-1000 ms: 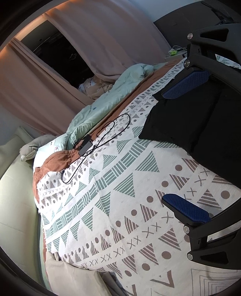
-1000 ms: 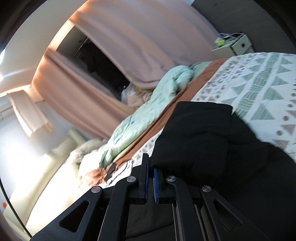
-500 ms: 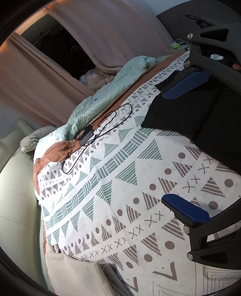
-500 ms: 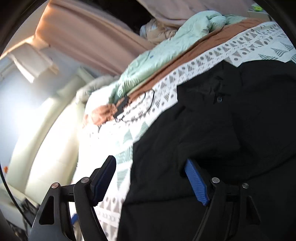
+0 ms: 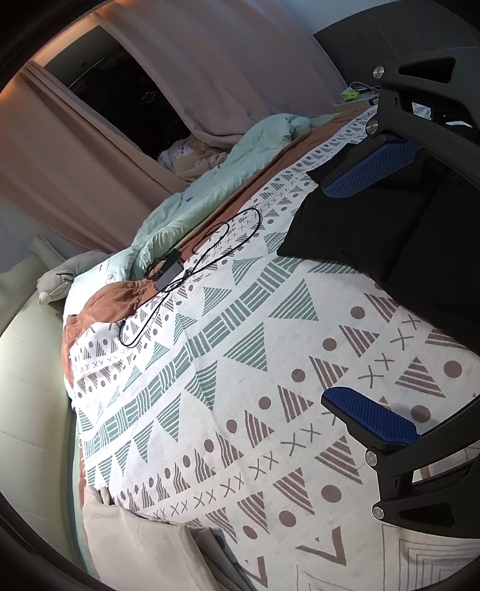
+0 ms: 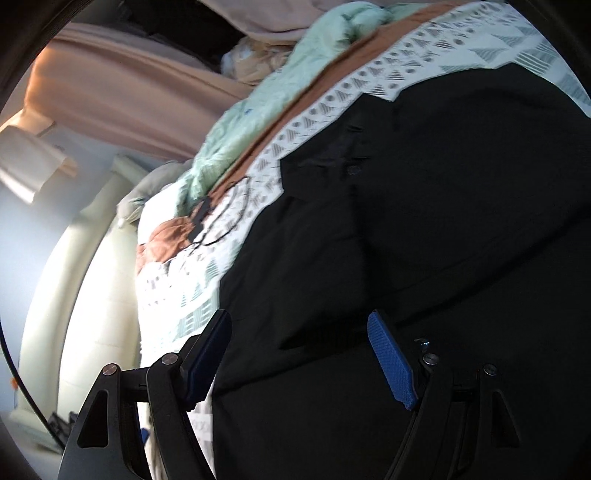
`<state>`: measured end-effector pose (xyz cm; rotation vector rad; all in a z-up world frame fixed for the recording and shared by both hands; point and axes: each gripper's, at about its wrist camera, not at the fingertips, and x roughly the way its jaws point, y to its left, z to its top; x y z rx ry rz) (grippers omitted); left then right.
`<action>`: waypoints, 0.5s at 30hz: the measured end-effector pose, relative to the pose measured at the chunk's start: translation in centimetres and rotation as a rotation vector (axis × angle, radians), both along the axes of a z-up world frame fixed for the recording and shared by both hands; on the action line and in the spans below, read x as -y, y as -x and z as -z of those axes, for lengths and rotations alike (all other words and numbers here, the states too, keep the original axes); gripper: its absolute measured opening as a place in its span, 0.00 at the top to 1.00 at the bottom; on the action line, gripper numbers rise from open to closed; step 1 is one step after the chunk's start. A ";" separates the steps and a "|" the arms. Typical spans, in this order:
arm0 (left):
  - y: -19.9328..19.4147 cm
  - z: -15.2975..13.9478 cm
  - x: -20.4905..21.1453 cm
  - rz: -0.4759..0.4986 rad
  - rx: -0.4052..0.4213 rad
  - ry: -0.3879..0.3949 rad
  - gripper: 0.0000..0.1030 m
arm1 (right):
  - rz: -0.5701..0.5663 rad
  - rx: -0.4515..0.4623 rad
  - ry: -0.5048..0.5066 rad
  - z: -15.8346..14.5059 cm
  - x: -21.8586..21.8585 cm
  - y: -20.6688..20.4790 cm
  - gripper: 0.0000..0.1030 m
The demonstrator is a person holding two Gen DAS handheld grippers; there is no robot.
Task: Fold large clothes
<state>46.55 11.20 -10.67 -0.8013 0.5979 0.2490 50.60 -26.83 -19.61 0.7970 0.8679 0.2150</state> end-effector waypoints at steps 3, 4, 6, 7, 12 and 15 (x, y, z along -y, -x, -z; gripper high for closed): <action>0.1 0.1 -0.1 -0.005 0.000 0.006 0.01 | 0.066 0.006 -0.033 0.9 1.8 -0.2 0.26; 0.1 0.1 -0.2 -0.005 0.000 0.011 0.01 | 0.077 0.013 -0.038 1.2 2.1 -0.5 0.26; 0.1 0.2 -0.3 -0.005 0.000 0.014 0.01 | 0.075 0.010 -0.040 1.7 1.9 -1.3 0.26; 0.1 0.2 -0.3 -0.006 0.000 0.011 0.01 | 0.067 0.011 -0.044 1.9 1.6 -1.7 0.27; 0.2 0.5 -0.9 -0.047 -0.038 -0.021 0.01 | -0.044 0.028 -0.137 2.3 -1.6 -3.3 0.41; 0.4 1.0 -1.4 -0.069 -0.060 -0.013 0.01 | -0.229 0.112 -0.307 0.9 -5.0 -3.7 0.51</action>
